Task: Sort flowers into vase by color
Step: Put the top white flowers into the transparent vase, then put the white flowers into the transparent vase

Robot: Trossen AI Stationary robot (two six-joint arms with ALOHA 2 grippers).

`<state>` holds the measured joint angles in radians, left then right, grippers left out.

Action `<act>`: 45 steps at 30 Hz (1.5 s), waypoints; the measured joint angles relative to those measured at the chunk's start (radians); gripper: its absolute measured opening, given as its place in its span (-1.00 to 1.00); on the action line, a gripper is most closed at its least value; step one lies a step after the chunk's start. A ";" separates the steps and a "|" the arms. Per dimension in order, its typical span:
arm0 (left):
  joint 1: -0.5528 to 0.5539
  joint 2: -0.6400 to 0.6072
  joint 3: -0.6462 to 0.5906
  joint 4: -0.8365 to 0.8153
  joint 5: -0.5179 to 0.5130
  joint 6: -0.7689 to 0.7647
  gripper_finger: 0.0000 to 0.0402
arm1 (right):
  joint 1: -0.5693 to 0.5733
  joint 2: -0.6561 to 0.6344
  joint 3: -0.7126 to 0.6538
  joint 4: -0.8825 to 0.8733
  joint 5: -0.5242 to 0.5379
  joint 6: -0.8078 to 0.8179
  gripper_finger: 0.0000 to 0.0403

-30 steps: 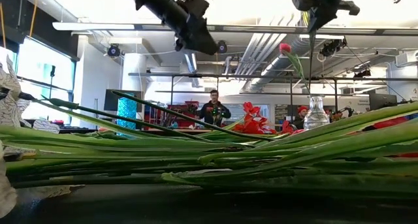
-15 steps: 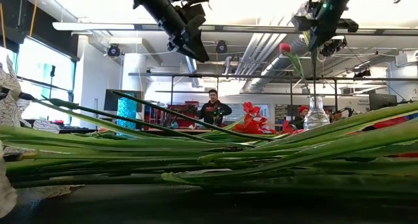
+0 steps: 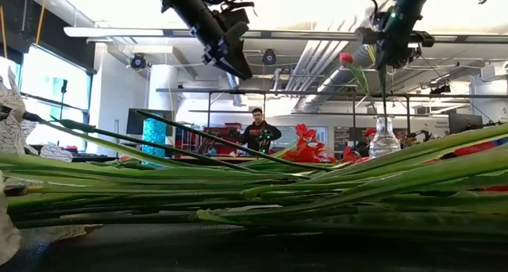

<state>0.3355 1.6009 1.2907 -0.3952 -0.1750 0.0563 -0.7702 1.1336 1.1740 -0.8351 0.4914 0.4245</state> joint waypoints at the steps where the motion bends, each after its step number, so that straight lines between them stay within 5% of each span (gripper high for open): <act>1: 0.000 0.001 0.000 -0.003 0.000 0.000 -0.45 | -0.004 0.007 0.000 -0.003 -0.002 0.002 -0.88; 13: -0.010 0.001 0.000 -0.080 0.073 -0.073 -0.45 | -0.009 0.022 0.036 -0.090 -0.095 0.076 0.07; 18: -0.009 0.001 0.000 -0.181 0.074 -0.080 -0.45 | -0.009 0.021 0.106 -0.186 -0.100 0.103 0.31; 29: -0.060 0.032 -0.001 -0.273 0.304 0.046 -0.45 | 0.119 -0.013 0.288 -0.247 -0.261 0.206 0.29; 45: -0.209 0.169 -0.002 -0.266 0.471 0.076 -0.45 | 0.822 -0.026 0.154 -0.175 -0.086 0.643 0.15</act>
<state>0.1261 1.7702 1.2892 -0.6607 0.2963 0.1325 0.0514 1.1075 1.3280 -1.0097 0.4052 1.0675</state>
